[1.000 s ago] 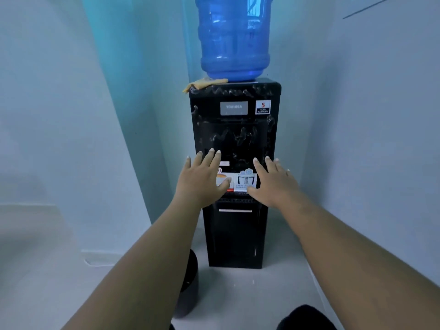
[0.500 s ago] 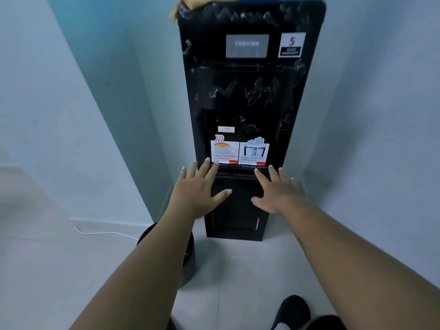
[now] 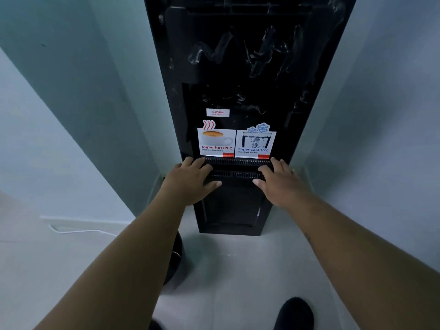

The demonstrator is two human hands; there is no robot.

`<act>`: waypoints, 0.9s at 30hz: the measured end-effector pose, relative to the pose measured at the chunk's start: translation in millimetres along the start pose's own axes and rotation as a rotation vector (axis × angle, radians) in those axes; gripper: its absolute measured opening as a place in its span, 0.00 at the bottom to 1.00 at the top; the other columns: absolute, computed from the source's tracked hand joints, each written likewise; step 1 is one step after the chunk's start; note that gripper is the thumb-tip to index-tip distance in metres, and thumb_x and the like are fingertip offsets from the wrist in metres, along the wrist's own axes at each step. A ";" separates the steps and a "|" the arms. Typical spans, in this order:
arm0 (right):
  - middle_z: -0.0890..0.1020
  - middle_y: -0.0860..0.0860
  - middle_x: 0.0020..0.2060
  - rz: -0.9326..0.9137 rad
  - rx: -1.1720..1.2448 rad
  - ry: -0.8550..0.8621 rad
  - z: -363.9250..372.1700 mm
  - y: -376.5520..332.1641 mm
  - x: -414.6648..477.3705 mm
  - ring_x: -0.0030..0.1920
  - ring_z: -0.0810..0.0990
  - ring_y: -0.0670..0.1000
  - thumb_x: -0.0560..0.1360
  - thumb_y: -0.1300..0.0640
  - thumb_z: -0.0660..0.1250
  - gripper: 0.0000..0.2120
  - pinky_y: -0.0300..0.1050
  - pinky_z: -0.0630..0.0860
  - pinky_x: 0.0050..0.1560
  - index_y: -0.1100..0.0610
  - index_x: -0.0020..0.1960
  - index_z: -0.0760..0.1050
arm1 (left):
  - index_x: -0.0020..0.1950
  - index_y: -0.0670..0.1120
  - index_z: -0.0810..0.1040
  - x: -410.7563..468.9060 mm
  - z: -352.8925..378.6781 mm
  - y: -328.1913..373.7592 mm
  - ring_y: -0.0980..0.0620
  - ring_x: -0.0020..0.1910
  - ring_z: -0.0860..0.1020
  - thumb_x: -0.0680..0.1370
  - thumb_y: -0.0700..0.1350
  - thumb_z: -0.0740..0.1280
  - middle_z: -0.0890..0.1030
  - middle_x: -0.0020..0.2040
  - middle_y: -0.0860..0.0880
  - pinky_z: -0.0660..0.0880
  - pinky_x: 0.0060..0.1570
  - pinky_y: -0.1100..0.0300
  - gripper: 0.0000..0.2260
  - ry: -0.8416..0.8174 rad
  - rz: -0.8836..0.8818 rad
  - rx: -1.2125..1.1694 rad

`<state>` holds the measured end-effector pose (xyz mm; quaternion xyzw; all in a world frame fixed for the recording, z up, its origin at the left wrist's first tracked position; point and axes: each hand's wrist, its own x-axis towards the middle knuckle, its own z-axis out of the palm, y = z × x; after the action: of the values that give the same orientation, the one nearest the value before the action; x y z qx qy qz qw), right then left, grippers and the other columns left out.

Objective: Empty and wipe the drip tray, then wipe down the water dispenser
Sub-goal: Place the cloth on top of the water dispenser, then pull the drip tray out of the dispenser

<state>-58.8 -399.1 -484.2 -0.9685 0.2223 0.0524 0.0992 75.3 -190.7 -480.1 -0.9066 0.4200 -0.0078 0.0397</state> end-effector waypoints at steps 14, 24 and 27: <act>0.64 0.53 0.68 -0.141 0.036 0.041 -8.3 10.4 22.0 0.66 0.63 0.55 0.78 0.46 0.64 0.18 0.51 0.68 0.63 0.53 0.65 0.72 | 0.71 0.54 0.71 35.3 -25.4 -4.6 0.45 0.69 0.68 0.79 0.60 0.63 0.66 0.70 0.48 0.73 0.62 0.47 0.22 -0.205 -0.003 0.004; 0.66 0.52 0.68 -0.147 0.049 0.041 -70.9 -2.8 -19.1 0.65 0.65 0.54 0.78 0.47 0.65 0.19 0.50 0.69 0.61 0.53 0.66 0.73 | 0.70 0.53 0.72 1.8 -92.1 3.3 0.46 0.68 0.69 0.78 0.59 0.66 0.70 0.69 0.48 0.72 0.63 0.44 0.22 -0.183 -0.040 -0.082; 0.66 0.52 0.68 -0.141 0.028 0.069 -107.2 -7.2 -46.8 0.65 0.67 0.55 0.77 0.47 0.66 0.18 0.51 0.70 0.62 0.52 0.65 0.74 | 0.69 0.55 0.73 -19.8 -126.7 11.4 0.45 0.68 0.69 0.78 0.59 0.67 0.70 0.69 0.48 0.71 0.64 0.43 0.22 -0.149 -0.045 -0.103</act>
<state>-91.4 -396.2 -371.6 -0.9816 0.1573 0.0086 0.1082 47.7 -191.2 -354.4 -0.9146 0.3955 0.0803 0.0243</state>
